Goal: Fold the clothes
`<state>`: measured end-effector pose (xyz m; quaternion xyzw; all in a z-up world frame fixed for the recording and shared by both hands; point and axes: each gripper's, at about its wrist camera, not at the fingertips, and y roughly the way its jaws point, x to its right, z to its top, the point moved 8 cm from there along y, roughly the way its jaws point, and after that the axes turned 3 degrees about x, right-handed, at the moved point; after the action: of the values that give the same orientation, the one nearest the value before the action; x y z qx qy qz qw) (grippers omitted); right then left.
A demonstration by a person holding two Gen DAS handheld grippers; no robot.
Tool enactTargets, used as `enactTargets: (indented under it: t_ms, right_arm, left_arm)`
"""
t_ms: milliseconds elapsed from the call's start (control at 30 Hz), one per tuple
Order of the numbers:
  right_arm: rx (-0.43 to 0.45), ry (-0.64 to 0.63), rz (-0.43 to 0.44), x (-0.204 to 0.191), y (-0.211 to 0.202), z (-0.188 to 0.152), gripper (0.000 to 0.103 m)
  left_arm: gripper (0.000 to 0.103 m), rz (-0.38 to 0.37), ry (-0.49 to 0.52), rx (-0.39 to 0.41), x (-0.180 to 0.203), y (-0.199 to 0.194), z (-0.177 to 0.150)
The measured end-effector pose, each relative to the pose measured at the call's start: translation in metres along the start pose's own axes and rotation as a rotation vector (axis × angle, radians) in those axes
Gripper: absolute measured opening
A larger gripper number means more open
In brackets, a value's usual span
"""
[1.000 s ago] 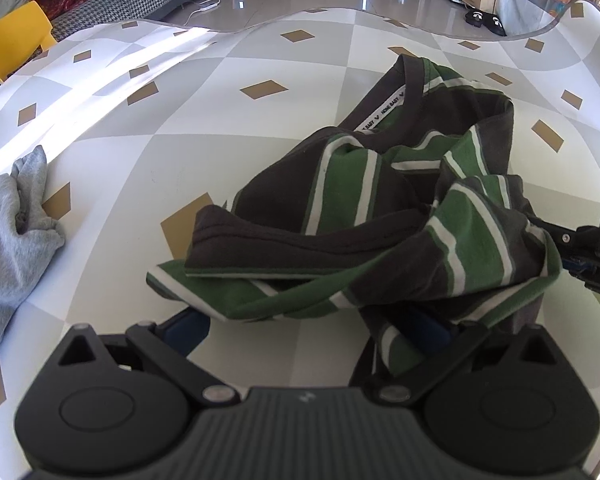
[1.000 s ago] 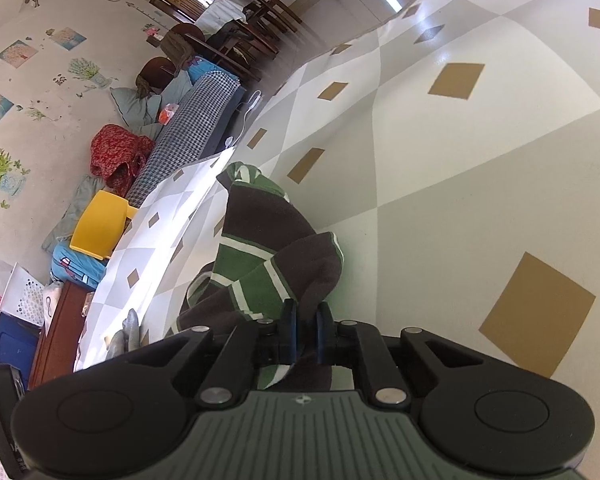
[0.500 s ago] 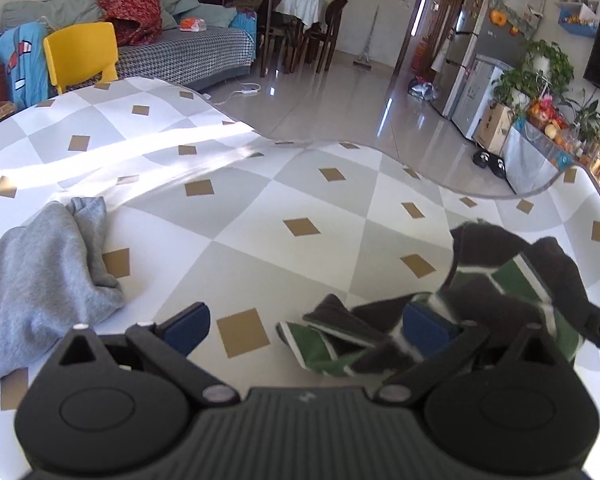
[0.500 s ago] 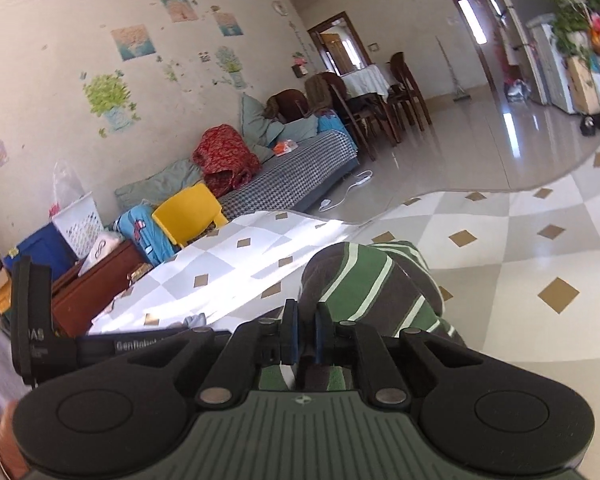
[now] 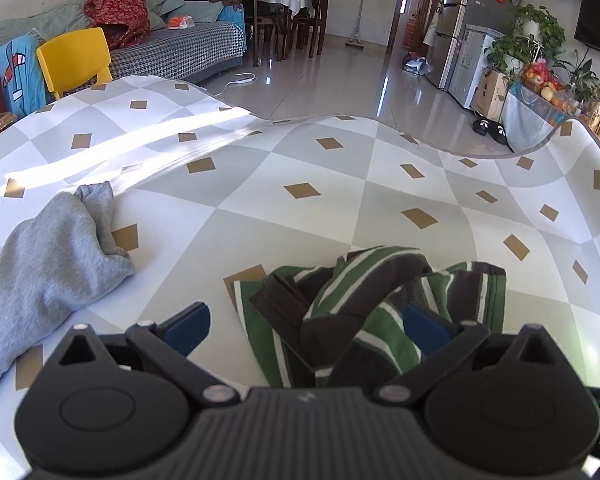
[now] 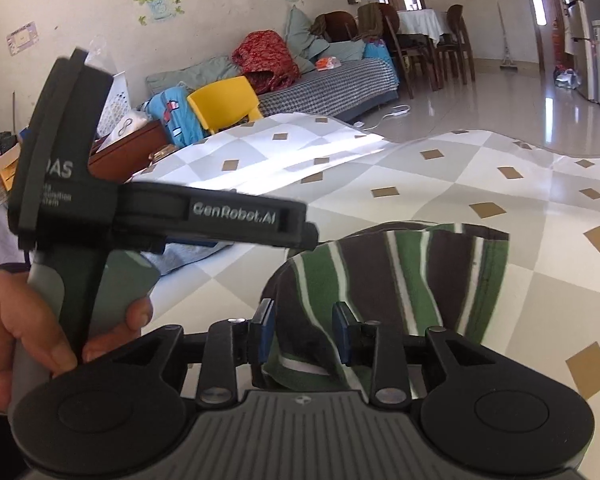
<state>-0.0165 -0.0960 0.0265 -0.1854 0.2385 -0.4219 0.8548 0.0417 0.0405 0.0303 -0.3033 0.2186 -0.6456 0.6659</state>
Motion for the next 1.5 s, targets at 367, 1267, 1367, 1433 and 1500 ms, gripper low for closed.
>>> enactTargets:
  t_ms: [367,1267,1367,1433,1500]
  right_arm:
    - [-0.123,0.139,-0.324,0.092,0.007,-0.020,0.042]
    - [0.029,0.015,-0.371,0.143,0.101,0.010,0.074]
    - [0.027,0.012,-0.370,0.143,0.102,0.010,0.075]
    - [0.026,0.009,-0.371,0.143,0.102,0.010,0.075]
    - [0.023,0.003,-0.372,0.142,0.103,0.009,0.077]
  left_arm:
    - [0.103,0.065,0.144,-0.118,0.031,0.033,-0.049]
    - [0.103,0.176,0.007,-0.144,0.020,0.136,-0.001]
    - [0.103,0.171,0.018,-0.169,0.019,0.139,0.002]
    - [0.103,0.161,0.025,-0.187,0.018,0.139,0.002]
    - [0.103,0.152,0.021,-0.202,0.016,0.139,0.001]
